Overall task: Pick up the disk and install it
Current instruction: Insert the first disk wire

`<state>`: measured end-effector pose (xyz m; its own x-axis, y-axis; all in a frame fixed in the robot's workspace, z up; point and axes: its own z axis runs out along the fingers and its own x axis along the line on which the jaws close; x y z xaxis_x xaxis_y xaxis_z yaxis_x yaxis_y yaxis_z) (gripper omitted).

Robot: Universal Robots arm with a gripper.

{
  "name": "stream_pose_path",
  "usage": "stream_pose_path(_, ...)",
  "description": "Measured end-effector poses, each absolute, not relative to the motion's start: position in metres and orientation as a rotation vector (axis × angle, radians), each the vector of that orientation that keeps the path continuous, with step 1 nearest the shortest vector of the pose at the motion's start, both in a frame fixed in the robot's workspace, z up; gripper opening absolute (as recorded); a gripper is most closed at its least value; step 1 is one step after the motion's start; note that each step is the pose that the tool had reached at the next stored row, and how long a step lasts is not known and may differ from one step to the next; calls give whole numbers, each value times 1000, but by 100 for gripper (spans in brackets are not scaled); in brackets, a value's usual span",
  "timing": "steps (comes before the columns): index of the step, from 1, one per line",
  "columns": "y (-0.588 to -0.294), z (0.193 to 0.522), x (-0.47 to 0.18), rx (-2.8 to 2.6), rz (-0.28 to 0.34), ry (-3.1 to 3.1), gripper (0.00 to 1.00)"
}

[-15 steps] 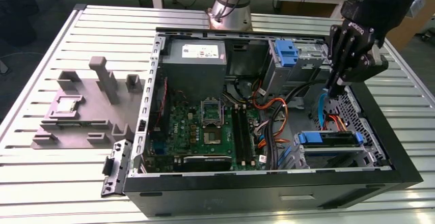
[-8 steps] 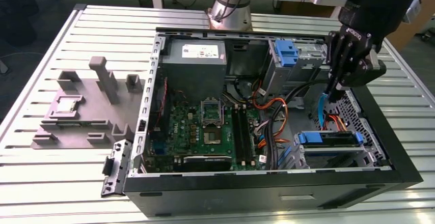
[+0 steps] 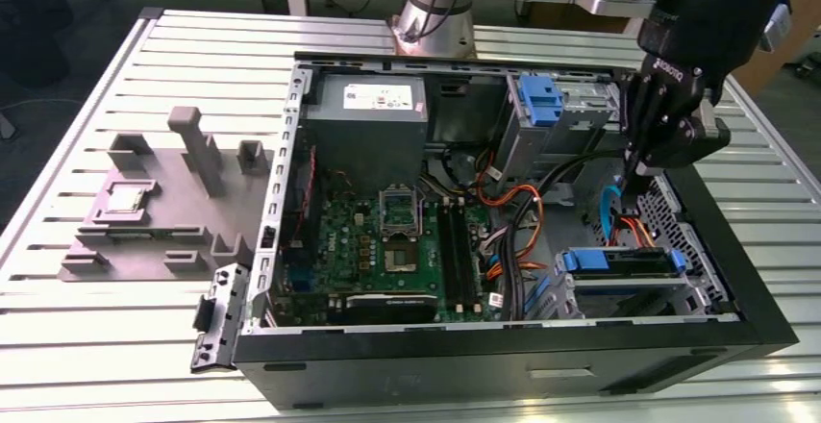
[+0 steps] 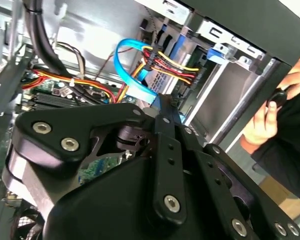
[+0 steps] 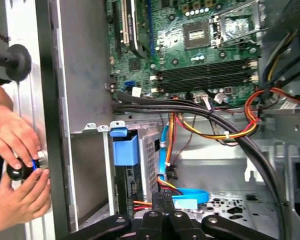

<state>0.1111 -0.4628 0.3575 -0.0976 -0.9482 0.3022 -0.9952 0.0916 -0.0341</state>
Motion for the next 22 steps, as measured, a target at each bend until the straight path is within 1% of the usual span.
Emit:
stream_pose_path(9,-463,351,111,1933,399,-2131,11)
stream_pose_path(10,-463,350,111,1930,405,-2128,18)
stream_pose_path(16,-463,345,112,1916,432,-2113,19)
stream_pose_path(17,-463,345,112,1916,432,-2113,25)
stream_pose_path(18,-463,344,112,1916,432,-2113,25)
stream_pose_path(19,-463,343,112,1916,431,-2114,31)
stream_pose_path(22,-463,340,113,1916,431,-2114,30)
